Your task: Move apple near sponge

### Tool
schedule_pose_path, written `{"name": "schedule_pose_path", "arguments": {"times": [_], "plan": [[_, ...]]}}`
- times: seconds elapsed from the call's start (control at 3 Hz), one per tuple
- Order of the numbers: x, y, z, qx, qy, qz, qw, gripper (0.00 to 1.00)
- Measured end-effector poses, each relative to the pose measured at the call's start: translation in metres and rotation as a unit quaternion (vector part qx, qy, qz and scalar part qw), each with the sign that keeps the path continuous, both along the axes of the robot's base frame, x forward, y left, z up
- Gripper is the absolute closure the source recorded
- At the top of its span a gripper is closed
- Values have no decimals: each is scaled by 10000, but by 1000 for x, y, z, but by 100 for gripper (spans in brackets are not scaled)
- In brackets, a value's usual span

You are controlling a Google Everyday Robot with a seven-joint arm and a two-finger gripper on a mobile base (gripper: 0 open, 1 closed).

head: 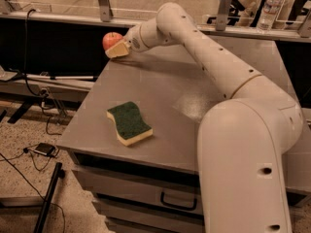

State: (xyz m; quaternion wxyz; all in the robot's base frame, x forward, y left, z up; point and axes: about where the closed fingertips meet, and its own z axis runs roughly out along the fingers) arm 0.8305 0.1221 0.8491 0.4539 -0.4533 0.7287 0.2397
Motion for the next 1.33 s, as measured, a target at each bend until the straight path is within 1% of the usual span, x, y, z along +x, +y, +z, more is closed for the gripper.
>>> {"name": "schedule_pose_path", "arguments": {"times": [0.33, 0.67, 1.0, 1.33], "plan": [[-1, 4, -3, 5, 24, 35, 10000, 71], [-2, 6, -4, 19, 39, 63, 10000, 94], [-16, 7, 24, 102, 58, 181, 9998, 100], [-43, -4, 74, 121, -25, 157, 9998, 100]]}}
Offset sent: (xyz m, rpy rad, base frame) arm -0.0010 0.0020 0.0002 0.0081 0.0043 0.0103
